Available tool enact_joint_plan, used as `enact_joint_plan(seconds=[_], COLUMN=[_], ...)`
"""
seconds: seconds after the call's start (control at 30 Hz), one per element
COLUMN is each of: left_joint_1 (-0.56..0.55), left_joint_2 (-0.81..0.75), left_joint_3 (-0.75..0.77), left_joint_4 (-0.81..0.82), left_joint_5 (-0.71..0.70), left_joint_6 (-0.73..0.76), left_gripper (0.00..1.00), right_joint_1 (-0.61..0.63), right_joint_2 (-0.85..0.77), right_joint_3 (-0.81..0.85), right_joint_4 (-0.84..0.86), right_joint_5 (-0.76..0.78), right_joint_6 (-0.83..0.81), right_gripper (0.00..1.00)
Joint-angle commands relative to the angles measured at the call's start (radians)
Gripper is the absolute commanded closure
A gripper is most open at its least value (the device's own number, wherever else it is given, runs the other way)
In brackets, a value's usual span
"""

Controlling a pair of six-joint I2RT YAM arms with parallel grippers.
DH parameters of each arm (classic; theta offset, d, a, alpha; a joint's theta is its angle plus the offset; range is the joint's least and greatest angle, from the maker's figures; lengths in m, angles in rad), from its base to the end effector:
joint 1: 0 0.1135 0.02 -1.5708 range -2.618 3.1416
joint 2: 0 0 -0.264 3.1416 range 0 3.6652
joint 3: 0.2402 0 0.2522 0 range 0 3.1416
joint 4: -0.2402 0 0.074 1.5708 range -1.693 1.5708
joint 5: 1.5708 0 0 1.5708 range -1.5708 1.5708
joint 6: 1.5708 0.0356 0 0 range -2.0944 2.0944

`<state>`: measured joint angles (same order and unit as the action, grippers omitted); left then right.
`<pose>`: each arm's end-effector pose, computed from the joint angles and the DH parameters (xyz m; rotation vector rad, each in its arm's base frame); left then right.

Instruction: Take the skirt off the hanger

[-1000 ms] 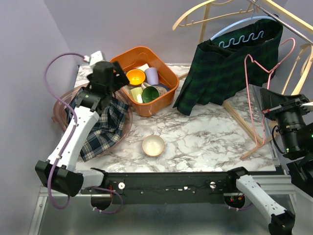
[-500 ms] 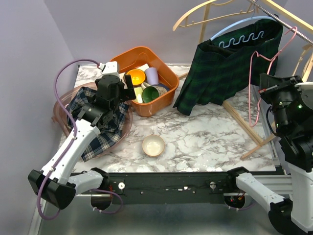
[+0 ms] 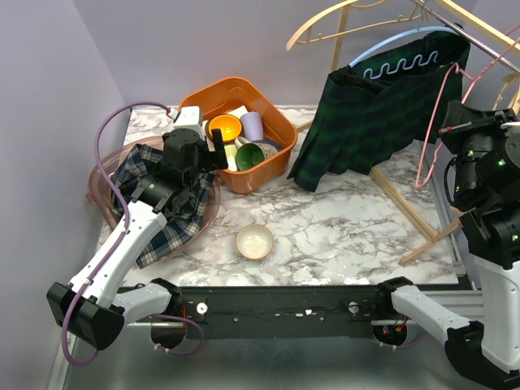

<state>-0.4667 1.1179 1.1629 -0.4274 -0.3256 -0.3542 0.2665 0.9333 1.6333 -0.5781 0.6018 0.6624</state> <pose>0.2252 -0.1007 0.3816 -0.1052 1.9361 -0.2293 0.1154 0.0106 0.5419 0.7540 1.2717 0.3191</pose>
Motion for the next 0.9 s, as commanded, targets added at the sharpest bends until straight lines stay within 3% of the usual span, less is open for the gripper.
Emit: enact_joint_plan(seconds=[0.0,0.43,0.63,0.87], left_joint_1=[-0.004,-0.004,-0.004,-0.004], left_joint_2=[-0.013,-0.036,-0.058,-0.069], left_joint_3=[0.001,0.057,0.054,0.066], left_joint_4=[0.026,-0.004,0.002,0.004], left_joint_5=[0.039,0.060,0.083,0.105], left_joint_6=[0.014,-0.028,-0.026,-0.022], left_gripper=[0.01,0.01,0.01,0.01], right_joint_1=[-0.003,-0.004,-0.003,-0.003], right_joint_2=[0.009,0.090,0.171,0.188], right_joint_3=[0.003,0.002,0.059,-0.027], right_joint_4=[0.113,0.191,0.146,0.212], right_joint_5=[0.046,0.188,0.262,0.303], right_joint_6=[-0.053,-0.121,-0.124,-0.162], right_gripper=[0.99,0.99,0.99,0.99])
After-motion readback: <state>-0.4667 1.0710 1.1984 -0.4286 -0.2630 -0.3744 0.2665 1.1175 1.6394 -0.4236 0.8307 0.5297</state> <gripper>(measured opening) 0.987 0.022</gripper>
